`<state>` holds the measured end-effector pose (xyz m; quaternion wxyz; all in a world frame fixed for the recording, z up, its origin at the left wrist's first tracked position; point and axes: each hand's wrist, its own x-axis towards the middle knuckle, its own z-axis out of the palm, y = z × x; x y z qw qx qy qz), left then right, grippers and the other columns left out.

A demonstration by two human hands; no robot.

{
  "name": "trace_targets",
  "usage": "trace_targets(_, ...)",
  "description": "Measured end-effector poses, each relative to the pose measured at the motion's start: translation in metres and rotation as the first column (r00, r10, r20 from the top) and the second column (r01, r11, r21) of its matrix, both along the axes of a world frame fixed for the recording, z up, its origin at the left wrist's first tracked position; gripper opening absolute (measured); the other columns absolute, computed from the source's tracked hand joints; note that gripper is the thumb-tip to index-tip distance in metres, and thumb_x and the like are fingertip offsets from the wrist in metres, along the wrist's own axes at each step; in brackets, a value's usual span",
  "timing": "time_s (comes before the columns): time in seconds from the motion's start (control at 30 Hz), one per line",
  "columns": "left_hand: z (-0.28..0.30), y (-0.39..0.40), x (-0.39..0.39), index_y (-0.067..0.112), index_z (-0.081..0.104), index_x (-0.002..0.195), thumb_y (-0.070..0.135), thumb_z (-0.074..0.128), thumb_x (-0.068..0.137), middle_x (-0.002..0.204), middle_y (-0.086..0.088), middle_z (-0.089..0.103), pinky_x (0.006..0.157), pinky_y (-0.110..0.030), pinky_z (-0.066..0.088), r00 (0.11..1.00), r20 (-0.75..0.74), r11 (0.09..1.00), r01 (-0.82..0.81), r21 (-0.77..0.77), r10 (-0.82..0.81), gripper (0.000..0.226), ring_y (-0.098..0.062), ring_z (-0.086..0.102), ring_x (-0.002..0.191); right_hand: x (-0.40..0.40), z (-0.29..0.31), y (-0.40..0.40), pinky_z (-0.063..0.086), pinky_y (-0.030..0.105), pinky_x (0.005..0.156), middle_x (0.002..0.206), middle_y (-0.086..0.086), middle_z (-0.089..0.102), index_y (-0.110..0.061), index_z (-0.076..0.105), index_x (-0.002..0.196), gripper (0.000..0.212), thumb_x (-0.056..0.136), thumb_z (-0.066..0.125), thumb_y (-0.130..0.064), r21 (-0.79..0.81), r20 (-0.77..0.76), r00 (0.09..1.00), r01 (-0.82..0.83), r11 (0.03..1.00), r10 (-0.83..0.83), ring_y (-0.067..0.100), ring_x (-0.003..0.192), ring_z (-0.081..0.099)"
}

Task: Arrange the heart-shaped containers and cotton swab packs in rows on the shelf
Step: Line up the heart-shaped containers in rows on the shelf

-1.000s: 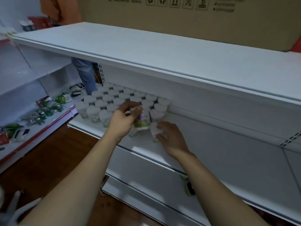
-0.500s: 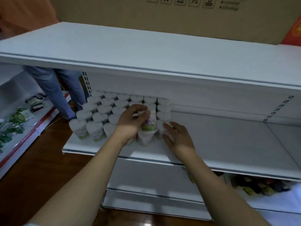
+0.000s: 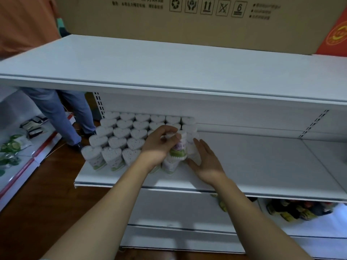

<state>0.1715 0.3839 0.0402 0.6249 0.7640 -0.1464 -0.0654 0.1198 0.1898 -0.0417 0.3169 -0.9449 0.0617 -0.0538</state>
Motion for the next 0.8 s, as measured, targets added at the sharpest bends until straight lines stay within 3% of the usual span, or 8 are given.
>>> trace_targets(0.13,0.002,-0.001,0.002,0.025,0.067,0.108,0.028,0.068,0.094,0.110,0.019,0.062,0.095,-0.036,0.052,1.000,-0.004,1.000,-0.012,-0.003,0.012,0.014,-0.017,0.061,0.112,0.004,0.001,0.000,0.022,0.023,0.112,0.159,0.003,0.034,-0.020,0.027,0.156,0.069,0.098,0.058,-0.040,0.000,0.028,1.000,0.006,1.000,-0.006,0.022,0.145,0.029)
trace_targets(0.33,-0.002,-0.008,0.002,0.023,0.067,0.111,0.029,0.069,0.093,0.114,0.013,0.063,0.094,-0.036,0.054,0.999,-0.037,1.000,-0.016,0.002,0.016,0.019,-0.018,0.061,0.110,0.002,0.004,-0.007,0.027,0.028,0.114,0.159,0.000,0.030,-0.028,0.020,0.157,0.074,0.096,0.058,-0.044,0.063,0.018,1.000,-0.010,0.998,0.009,0.019,0.145,0.029)
trace_targets(0.47,-0.006,-0.015,0.004,0.028,0.066,0.112,0.028,0.069,0.093,0.117,0.014,0.062,0.094,-0.036,0.054,0.998,-0.049,0.999,0.033,-0.023,-0.034,0.018,-0.017,0.063,0.110,-0.008,0.026,-0.015,0.035,0.035,0.115,0.155,-0.006,0.037,-0.035,0.029,0.153,0.066,0.094,0.057,-0.033,0.125,0.190,0.982,-0.015,0.992,-0.009,0.017,0.140,0.038)
trace_targets(0.53,-0.005,-0.020,0.005,0.030,0.064,0.116,0.027,0.069,0.093,0.122,0.012,0.061,0.092,-0.029,0.053,0.996,-0.030,0.996,0.089,-0.003,-0.089,0.023,-0.016,0.062,0.112,-0.012,0.044,-0.013,0.042,0.032,0.108,0.149,-0.011,0.043,-0.042,0.033,0.150,0.065,0.091,0.060,-0.035,0.147,0.271,0.962,-0.081,0.986,0.038,0.010,0.132,0.045)
trace_targets(0.63,-0.003,-0.029,0.005,0.029,0.059,0.123,0.027,0.069,0.093,0.129,0.006,0.060,0.090,-0.016,0.050,0.986,0.037,0.986,0.158,0.050,-0.160,0.032,-0.006,0.059,0.113,-0.016,0.066,-0.005,0.050,0.021,0.093,0.137,-0.014,0.051,-0.035,0.046,0.144,0.057,0.091,0.069,-0.032,0.072,0.365,0.920,-0.180,0.981,0.142,0.003,0.116,0.054)
trace_targets(0.8,-0.002,-0.035,-0.002,0.024,0.046,0.145,0.031,0.061,0.098,0.143,0.005,0.051,0.095,-0.019,0.043,0.981,-0.028,0.979,0.191,0.069,-0.190,0.050,-0.011,0.051,0.128,-0.023,0.057,-0.014,0.056,0.027,0.082,0.118,-0.009,0.058,-0.024,0.065,0.123,0.041,0.084,0.077,-0.027,0.100,0.402,0.912,-0.135,0.986,0.084,0.006,0.097,0.062)
